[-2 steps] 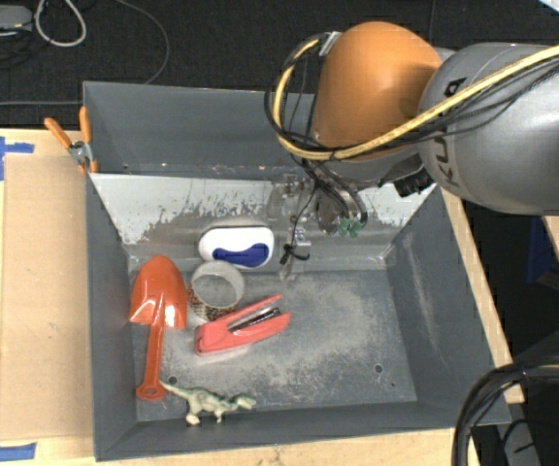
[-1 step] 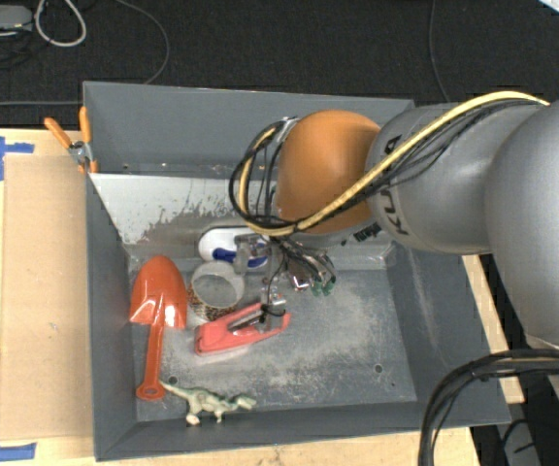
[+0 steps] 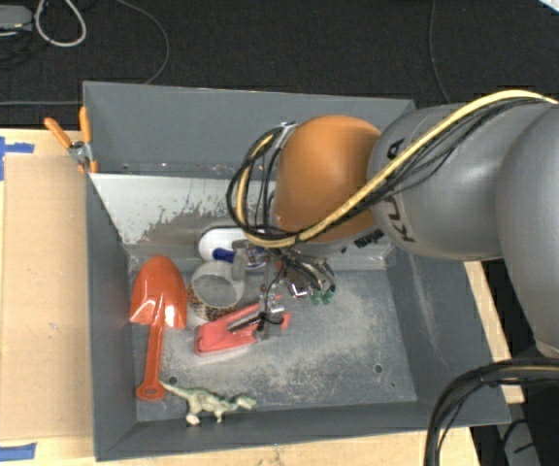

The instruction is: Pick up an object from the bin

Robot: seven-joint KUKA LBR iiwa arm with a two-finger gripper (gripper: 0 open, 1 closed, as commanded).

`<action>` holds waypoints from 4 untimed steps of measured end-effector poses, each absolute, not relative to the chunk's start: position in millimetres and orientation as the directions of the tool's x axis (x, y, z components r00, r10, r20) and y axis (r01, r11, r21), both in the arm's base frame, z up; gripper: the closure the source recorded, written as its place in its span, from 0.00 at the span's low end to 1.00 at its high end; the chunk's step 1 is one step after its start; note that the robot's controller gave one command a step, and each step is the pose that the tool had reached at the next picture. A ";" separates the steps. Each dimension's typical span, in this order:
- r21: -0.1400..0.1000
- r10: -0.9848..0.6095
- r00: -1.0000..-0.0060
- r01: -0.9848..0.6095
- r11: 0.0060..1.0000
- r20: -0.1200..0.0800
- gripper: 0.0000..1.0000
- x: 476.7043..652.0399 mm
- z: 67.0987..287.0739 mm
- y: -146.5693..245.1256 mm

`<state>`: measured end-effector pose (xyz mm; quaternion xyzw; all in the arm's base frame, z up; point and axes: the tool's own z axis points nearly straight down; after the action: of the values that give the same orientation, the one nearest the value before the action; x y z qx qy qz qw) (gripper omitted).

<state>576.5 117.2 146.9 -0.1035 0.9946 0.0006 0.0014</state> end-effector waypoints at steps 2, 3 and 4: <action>0.002 -0.402 -0.916 -0.402 0.916 0.001 0.00 562.5 68.4 105.1; 0.003 -0.478 -0.878 -0.478 0.878 0.003 1.00 567.4 69.9 124.2; 0.003 -0.476 -0.879 -0.476 0.879 0.003 1.00 567.4 70.0 124.0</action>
Offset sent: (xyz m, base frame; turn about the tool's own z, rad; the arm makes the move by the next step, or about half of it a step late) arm -0.0128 -0.0130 -0.0769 -0.2095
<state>567.4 124.0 70.0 -0.2457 0.9693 0.0013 -0.0019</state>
